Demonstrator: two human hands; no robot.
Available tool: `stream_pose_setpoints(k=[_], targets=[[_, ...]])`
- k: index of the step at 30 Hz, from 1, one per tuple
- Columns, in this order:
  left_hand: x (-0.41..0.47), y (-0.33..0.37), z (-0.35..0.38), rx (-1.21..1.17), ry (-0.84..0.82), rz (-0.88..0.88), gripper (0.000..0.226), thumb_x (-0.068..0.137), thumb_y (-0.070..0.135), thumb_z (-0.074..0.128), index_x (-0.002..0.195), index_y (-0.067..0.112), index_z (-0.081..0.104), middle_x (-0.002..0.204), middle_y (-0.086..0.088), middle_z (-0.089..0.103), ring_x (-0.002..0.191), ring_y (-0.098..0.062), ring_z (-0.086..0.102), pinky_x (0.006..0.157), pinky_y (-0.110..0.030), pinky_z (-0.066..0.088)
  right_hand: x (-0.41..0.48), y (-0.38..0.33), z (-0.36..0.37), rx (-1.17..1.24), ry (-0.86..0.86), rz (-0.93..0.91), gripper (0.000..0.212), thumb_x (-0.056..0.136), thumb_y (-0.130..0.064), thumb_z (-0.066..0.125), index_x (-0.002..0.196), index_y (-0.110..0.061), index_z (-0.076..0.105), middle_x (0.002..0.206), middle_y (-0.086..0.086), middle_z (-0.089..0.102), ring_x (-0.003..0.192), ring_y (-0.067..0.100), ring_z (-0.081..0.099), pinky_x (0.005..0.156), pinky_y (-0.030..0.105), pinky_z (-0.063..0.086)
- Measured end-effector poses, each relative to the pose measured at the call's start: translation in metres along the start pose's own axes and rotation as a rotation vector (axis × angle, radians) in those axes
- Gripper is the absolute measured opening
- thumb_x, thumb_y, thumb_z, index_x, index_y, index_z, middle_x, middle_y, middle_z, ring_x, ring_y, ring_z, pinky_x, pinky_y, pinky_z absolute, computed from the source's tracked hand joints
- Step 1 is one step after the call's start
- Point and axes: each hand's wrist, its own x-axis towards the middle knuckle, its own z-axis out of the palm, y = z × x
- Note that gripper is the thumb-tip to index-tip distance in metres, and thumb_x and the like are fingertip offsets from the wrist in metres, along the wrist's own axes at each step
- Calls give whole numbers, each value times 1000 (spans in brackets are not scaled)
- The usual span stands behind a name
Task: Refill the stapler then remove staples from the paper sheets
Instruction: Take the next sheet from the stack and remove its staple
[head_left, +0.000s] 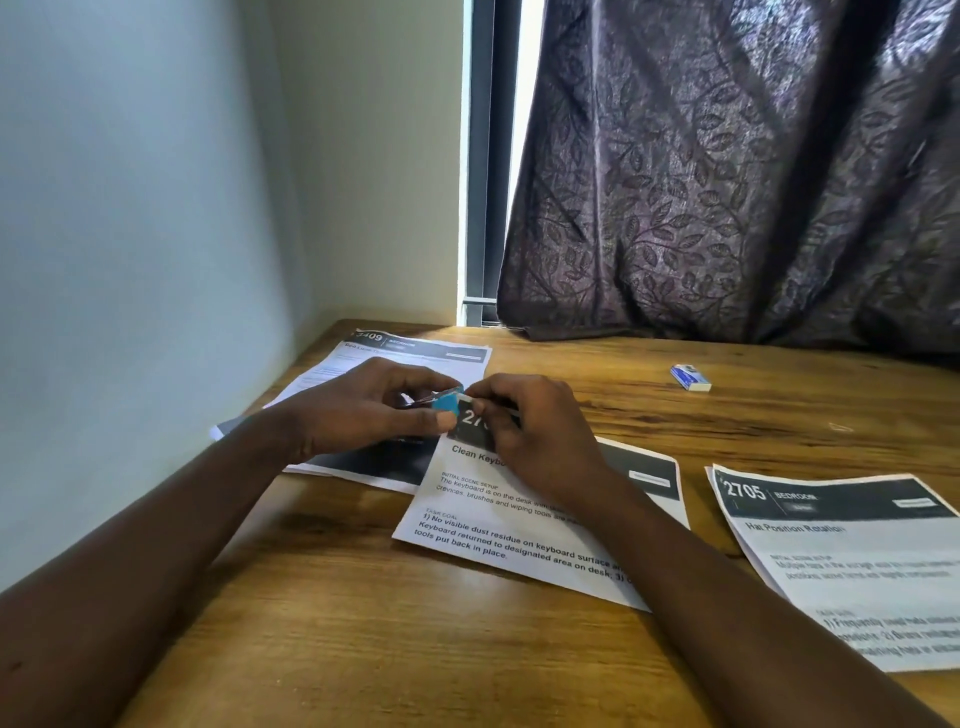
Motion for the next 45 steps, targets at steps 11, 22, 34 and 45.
stream_pose_setpoints(k=[11,22,34,45], targets=[[-4,-2,-1,-47,76,105,52,62,47,87,103,19,73,107,6,79,106,-25,69,100,-39,57,-5,-10,-6,-14,36,-94,9,92,-20,71,101,-22,73,94,-5,71,86,13,61,81,37,54],[-10,-1,-6,-91,21,59,64,60,47,93,110,14,71,112,3,78,106,-23,72,97,-37,59,-3,-8,-9,-100,145,-92,17,94,-19,69,110,-19,71,103,-1,70,97,14,59,91,36,49],[-7,5,5,135,297,127,16,91,21,74,86,28,61,74,-2,61,66,-14,52,61,-25,45,-4,-5,-5,-119,74,-31,18,95,-20,68,112,-24,70,105,-4,68,100,13,57,93,40,52],[-3,4,7,348,199,117,8,106,30,48,98,28,47,88,9,67,77,-15,62,68,-30,47,0,-2,-4,-83,92,-33,19,94,-15,67,112,-18,73,106,0,71,100,16,62,93,42,54]])
